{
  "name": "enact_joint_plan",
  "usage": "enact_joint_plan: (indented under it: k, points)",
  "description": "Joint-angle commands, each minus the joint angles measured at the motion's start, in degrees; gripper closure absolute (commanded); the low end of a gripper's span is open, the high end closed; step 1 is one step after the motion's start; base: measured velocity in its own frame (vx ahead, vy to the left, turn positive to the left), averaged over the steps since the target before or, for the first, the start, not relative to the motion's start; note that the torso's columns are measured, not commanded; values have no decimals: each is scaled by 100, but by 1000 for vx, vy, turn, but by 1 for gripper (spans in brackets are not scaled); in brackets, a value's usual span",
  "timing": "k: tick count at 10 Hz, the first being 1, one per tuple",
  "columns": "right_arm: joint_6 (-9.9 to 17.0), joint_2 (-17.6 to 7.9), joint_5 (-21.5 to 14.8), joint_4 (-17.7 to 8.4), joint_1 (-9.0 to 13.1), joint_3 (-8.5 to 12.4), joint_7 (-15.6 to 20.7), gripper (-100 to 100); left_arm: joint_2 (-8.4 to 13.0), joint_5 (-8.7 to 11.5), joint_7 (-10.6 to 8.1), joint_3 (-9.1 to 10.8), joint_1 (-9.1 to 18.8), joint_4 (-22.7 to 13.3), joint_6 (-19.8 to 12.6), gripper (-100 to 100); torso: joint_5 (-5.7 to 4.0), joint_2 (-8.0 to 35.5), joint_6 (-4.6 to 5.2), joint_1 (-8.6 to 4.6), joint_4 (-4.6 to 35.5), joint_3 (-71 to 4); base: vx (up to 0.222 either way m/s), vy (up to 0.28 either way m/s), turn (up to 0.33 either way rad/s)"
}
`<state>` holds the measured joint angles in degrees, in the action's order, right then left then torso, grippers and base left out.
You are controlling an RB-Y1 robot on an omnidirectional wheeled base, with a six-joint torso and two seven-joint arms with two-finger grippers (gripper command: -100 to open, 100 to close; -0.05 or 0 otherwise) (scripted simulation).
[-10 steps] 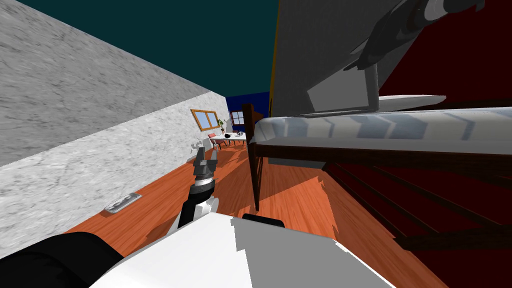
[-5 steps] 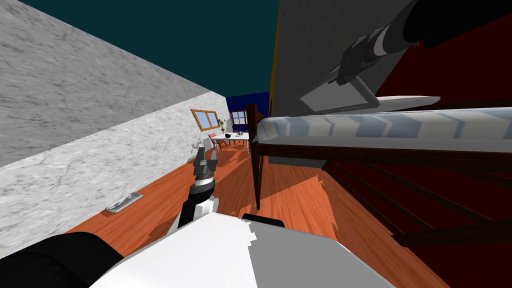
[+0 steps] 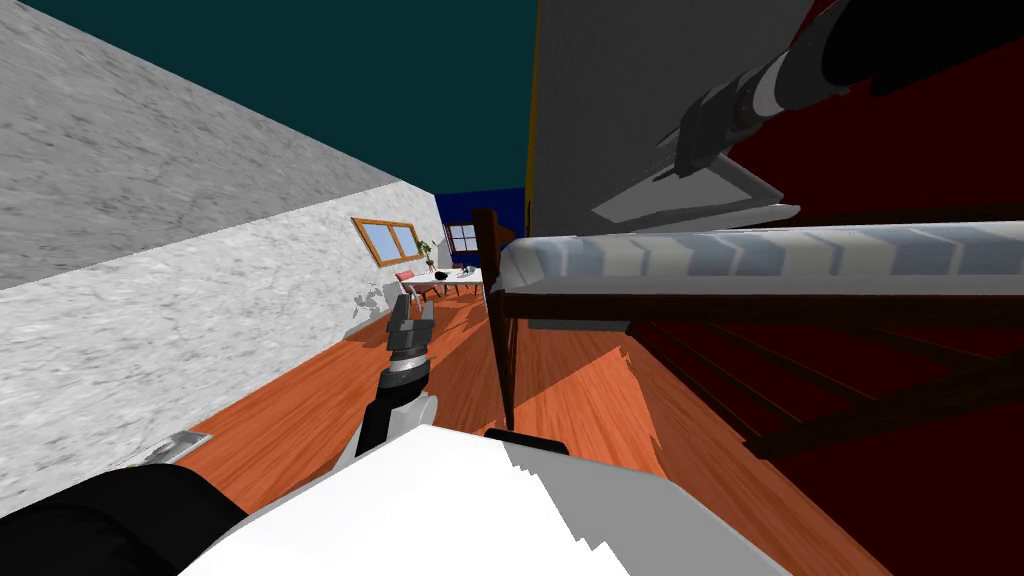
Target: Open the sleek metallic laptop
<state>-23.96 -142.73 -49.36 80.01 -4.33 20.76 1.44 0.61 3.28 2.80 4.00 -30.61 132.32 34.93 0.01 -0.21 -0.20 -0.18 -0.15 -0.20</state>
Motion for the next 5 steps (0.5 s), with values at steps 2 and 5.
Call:
enact_joint_plan:
  k: [2, 5]
  points:
    - [-279, -253, 99, -162, 111, 133, -149, -100, -1, 0, 0, -1, 2, 0, 0, 0, 5, 31, 12, 35, 13, 22, 1, -38, 12]
    - [-641, -562, 212, -314, 327, 257, -314, -100, 0, 0, 0, -1, 1, 0, 0, 0, -2, 11, 19, 15, 12, 13, 52, -53, -27]
